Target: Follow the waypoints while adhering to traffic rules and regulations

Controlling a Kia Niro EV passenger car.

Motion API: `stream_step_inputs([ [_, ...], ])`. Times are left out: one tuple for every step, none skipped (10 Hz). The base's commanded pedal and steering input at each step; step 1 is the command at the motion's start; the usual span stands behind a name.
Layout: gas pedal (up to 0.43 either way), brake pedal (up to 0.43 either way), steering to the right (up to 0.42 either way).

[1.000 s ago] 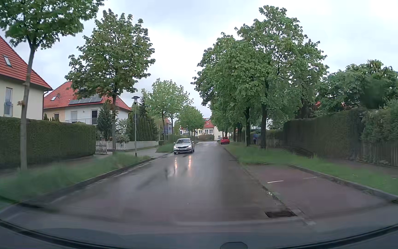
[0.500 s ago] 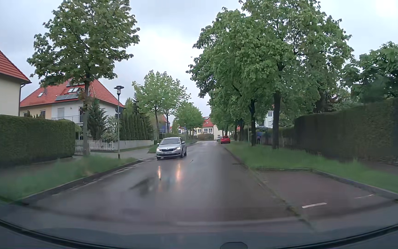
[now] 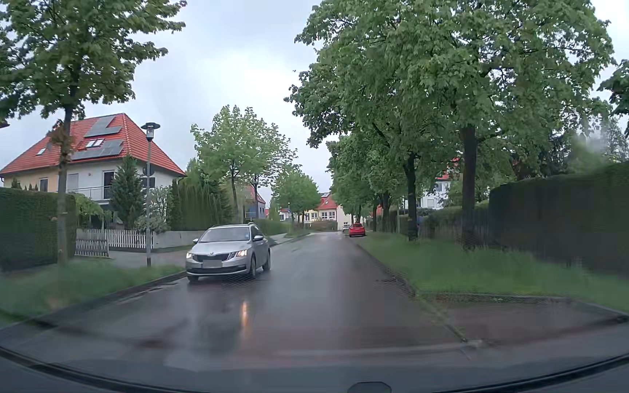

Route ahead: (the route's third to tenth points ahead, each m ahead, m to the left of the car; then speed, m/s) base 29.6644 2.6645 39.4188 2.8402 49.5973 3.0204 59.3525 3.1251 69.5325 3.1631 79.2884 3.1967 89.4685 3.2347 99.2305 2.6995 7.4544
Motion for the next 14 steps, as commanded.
stream_step_inputs([
  [0.098, 0.0, -0.003],
  [0.098, 0.0, -0.003],
  [0.098, 0.0, -0.003],
  [0.11, 0.0, -0.003],
  [0.11, 0.0, -0.003],
  [0.118, 0.0, -0.003],
  [0.118, 0.0, -0.003],
  [0.118, 0.0, -0.003],
  [0.118, 0.0, -0.003],
  [0.118, 0.0, -0.003],
  [0.13, 0.0, -0.003],
  [0.13, 0.0, -0.003],
  [0.13, 0.0, -0.003],
  [0.13, 0.0, -0.003],
])
